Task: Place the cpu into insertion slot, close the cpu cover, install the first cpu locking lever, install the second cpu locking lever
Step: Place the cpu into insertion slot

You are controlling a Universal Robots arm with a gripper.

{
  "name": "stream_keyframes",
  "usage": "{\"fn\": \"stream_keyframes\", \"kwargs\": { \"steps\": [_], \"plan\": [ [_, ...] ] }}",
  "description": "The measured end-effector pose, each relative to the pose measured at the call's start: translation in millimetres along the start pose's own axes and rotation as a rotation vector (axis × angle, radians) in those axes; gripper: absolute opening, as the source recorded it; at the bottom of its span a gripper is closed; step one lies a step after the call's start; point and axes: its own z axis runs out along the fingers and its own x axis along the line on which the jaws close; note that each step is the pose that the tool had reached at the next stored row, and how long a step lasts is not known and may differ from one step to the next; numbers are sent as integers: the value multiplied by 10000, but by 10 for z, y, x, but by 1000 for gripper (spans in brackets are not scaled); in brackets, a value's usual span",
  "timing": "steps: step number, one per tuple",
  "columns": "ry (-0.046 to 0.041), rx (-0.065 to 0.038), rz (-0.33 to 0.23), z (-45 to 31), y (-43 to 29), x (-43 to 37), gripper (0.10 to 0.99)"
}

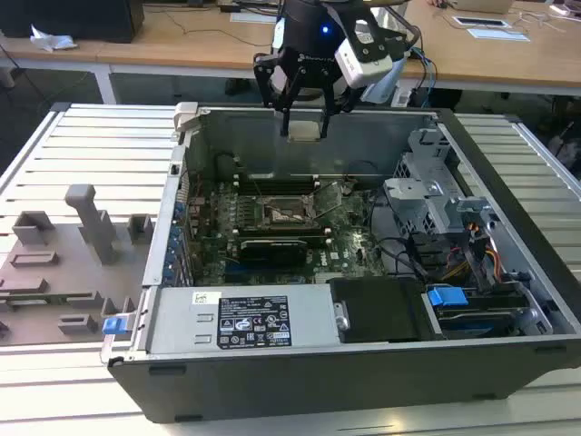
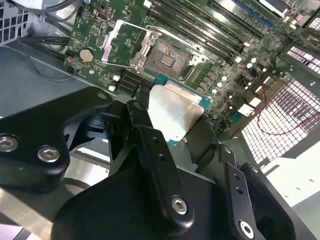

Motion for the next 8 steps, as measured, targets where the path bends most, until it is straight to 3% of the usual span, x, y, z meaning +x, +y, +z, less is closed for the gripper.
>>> {"fn": "stream_keyframes", "kwargs": {
  "steps": [8],
  "plan": [
    [0, 11, 0, 88, -8, -2, 541]
  ]
}}
